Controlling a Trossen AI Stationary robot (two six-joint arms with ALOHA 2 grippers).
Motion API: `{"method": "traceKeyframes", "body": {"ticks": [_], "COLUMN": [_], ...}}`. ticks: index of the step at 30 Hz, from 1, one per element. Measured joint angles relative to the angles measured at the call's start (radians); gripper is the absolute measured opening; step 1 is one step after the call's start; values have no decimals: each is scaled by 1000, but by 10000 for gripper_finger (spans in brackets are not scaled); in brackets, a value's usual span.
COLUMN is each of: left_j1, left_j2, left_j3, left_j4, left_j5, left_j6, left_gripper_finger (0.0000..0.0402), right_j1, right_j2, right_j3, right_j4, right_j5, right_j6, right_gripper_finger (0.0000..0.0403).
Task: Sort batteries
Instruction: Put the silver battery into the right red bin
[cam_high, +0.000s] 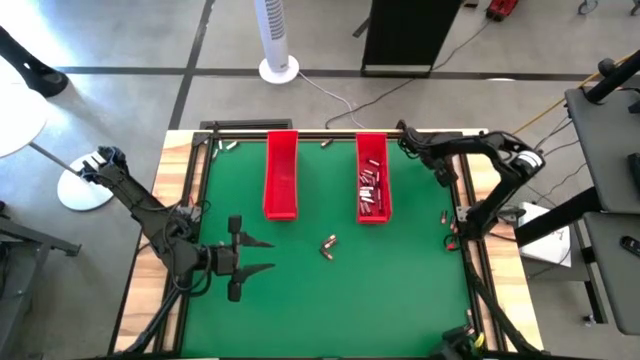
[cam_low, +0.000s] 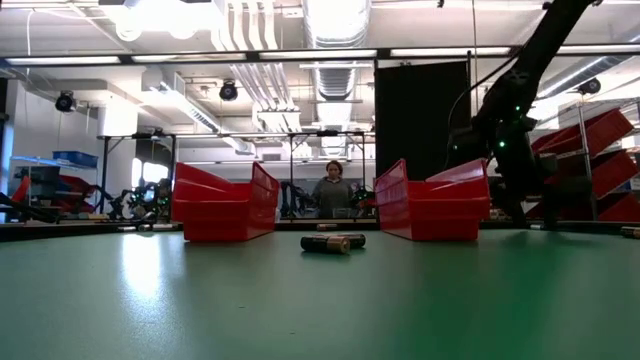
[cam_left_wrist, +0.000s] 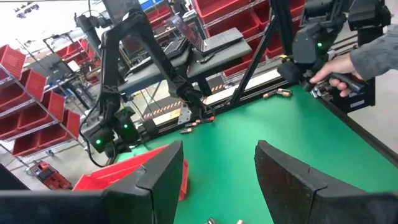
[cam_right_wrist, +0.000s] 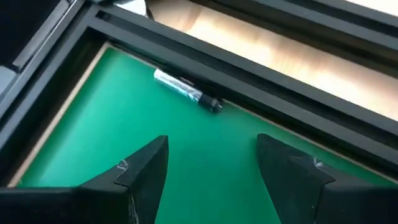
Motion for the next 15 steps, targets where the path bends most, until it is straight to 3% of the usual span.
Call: {"method": "traceKeyframes", "body": {"ticks": [9, 15], "left_j1": [0, 1], "left_j2": [0, 0], "left_j3": [-7, -19], "left_j4": [-23, -24], "left_j5": [-3, -85], "left_j6": [10, 13], "left_gripper_finger": [180, 180], "right_j1": [-94, -100], "right_j2": [-4, 5], "right_j3": [3, 3], "right_j4": [-2, 18], "right_j5": [-3, 3], "right_j6": [32, 132], "right_gripper_finger": [231, 235]}}
